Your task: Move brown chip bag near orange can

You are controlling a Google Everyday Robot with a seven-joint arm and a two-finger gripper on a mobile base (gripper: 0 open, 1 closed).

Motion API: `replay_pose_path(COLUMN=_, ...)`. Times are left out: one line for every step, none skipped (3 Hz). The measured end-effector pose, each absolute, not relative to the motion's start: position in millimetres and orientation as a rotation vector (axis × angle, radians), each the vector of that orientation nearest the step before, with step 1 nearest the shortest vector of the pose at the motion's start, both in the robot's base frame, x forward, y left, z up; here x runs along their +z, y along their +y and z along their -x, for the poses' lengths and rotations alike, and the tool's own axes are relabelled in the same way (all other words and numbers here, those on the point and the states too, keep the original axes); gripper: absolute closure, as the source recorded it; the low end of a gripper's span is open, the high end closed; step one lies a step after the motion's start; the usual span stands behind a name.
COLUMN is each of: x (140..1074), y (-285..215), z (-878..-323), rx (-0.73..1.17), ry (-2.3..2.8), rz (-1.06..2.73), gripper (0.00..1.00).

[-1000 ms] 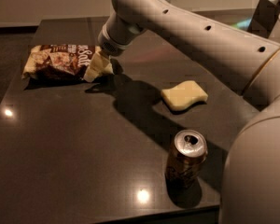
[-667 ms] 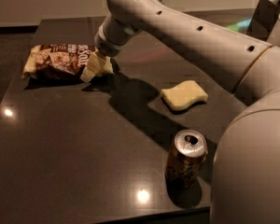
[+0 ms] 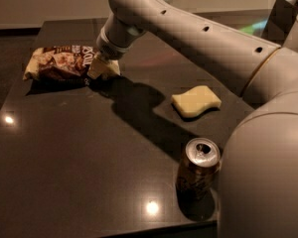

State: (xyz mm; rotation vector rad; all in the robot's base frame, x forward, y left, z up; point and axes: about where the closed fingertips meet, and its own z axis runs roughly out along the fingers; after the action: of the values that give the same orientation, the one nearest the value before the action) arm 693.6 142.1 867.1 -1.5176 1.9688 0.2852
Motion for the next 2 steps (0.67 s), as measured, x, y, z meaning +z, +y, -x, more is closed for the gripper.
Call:
replay_pose_path(x=873.2, y=140.4, z=-681.4, rx=0.300, ry=1.950, rz=1.539, gripper=0.84)
replay_pose_path(x=896.5, y=129.4, z=-640.7, rx=0.354, ry=1.871, rz=1.613, gripper=1.00)
